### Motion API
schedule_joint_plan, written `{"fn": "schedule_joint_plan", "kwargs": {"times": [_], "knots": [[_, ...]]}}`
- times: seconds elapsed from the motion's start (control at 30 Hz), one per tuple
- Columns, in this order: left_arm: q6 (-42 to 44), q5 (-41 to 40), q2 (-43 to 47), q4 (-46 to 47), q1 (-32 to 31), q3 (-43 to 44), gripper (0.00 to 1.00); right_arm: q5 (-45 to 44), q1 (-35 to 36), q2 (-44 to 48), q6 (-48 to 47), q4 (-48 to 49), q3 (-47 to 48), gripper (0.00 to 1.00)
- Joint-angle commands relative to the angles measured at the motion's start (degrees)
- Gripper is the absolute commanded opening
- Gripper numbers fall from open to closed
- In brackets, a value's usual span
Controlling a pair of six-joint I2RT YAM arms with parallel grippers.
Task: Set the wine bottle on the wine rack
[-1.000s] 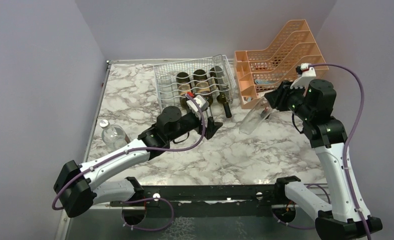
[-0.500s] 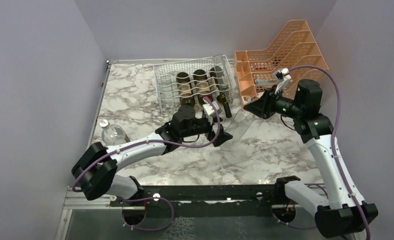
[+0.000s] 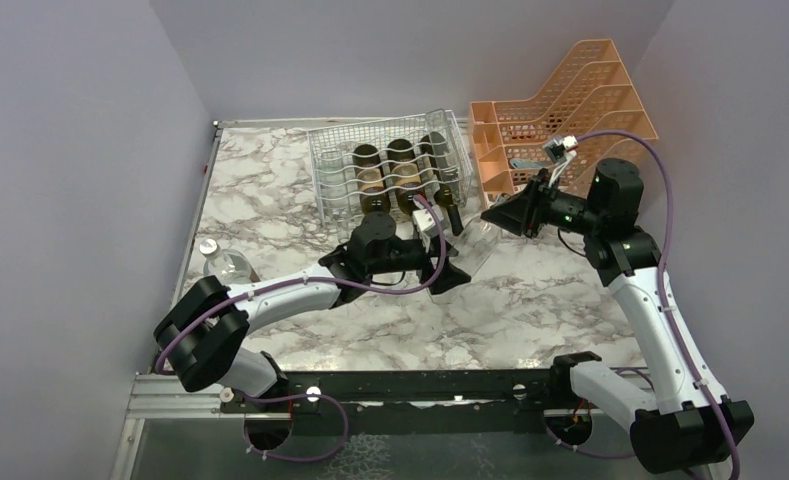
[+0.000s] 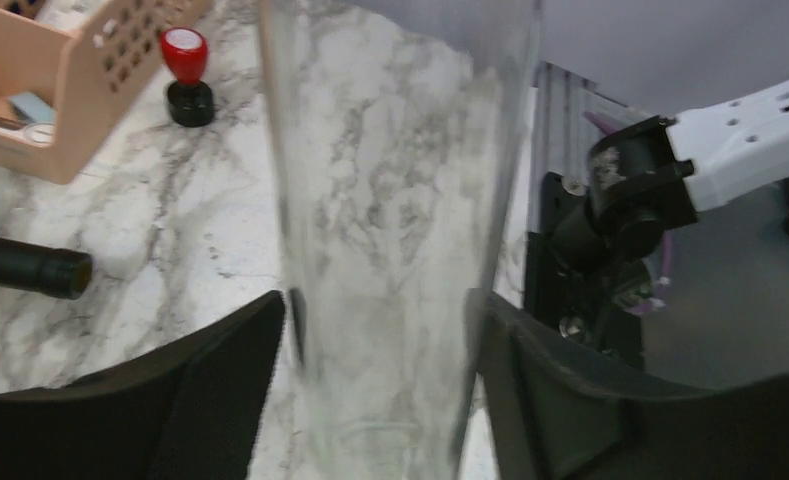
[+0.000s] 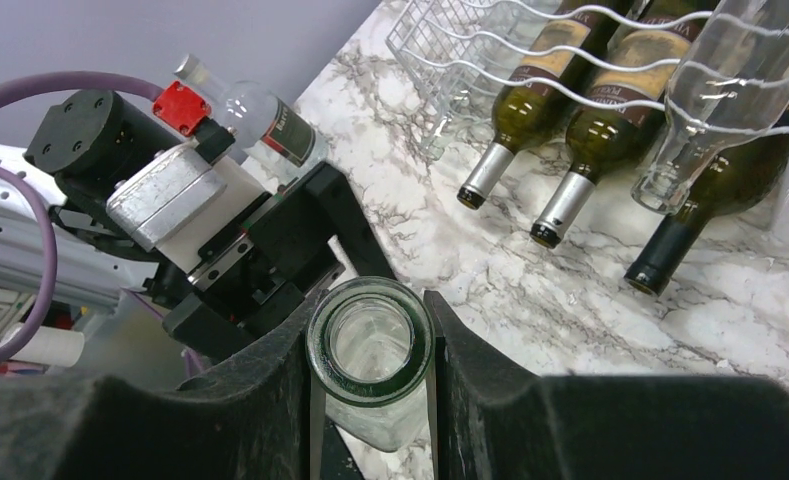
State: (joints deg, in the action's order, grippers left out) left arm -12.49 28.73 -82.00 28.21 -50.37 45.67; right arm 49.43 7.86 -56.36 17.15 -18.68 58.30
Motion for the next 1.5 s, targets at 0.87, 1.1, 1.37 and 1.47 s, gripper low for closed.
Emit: {"fn": "schedule_joint_plan", "kwargs": {"times": [0.87, 1.1, 1.37, 1.47], "knots": [[65.67, -9.13, 5.07, 0.38, -0.21, 5.95, 0.0, -11.19, -0.17, 6.51, -8.73, -16.48, 13.08, 0.75], [85.9, -7.64, 3.64, -0.23, -0.21, 9.56, 0.0, -8.46, 0.8, 6.49, -10.91, -16.82, 12.26, 0.76], [101.05, -8.18, 1.1, -7.23, -0.28, 15.69, 0.0, -6.95, 2.84, 5.63, -13.04, -17.62, 10.14, 0.77], [106.04, -9.94, -0.37, -16.22, -0.2, 20.47, 0.0, -8.12, 3.35, 5.25, -13.56, -17.5, 9.45, 0.77]]}}
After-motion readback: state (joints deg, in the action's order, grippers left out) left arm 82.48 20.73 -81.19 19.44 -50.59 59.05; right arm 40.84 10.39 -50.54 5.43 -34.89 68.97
